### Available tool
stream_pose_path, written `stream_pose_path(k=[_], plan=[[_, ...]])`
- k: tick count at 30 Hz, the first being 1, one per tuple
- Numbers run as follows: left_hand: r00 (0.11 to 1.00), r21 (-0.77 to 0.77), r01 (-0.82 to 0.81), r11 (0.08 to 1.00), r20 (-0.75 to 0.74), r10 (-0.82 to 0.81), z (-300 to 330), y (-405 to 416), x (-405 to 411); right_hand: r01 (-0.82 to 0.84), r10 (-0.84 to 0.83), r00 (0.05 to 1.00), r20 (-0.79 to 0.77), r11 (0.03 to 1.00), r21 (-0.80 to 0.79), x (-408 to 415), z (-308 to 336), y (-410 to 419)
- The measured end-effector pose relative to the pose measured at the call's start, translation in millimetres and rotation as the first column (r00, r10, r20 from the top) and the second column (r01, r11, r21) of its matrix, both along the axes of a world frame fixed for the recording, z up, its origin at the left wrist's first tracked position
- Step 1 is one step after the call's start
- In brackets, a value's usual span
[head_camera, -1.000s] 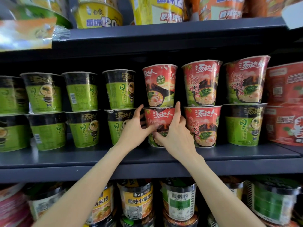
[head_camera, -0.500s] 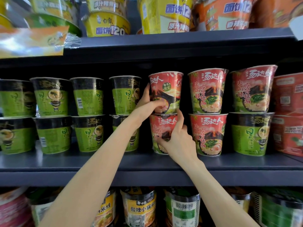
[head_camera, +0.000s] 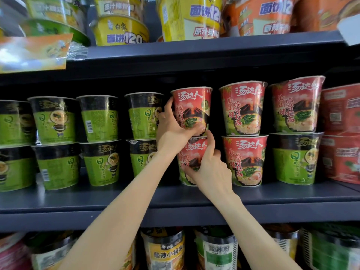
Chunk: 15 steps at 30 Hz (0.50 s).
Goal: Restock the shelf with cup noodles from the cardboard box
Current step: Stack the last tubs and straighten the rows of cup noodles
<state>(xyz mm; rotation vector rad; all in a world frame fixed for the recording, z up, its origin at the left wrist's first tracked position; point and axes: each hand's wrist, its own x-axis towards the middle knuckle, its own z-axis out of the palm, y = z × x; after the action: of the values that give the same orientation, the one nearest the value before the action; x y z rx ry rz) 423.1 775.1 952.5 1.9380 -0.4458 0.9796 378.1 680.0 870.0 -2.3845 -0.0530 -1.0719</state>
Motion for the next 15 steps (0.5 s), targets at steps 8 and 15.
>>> stream_pose_path(k=[8,15], plan=[[1.0,0.007,-0.001,1.0,0.012,0.001,0.3,4.1,-4.4,0.033,-0.033,0.999,0.021,0.999,-0.034,-0.6,0.1,0.1],[0.999,0.036,-0.032,0.999,0.028,0.031,-0.7,3.3,-5.8,0.038,-0.038,0.999,0.021,0.999,-0.039,-3.0,3.3,-3.2]])
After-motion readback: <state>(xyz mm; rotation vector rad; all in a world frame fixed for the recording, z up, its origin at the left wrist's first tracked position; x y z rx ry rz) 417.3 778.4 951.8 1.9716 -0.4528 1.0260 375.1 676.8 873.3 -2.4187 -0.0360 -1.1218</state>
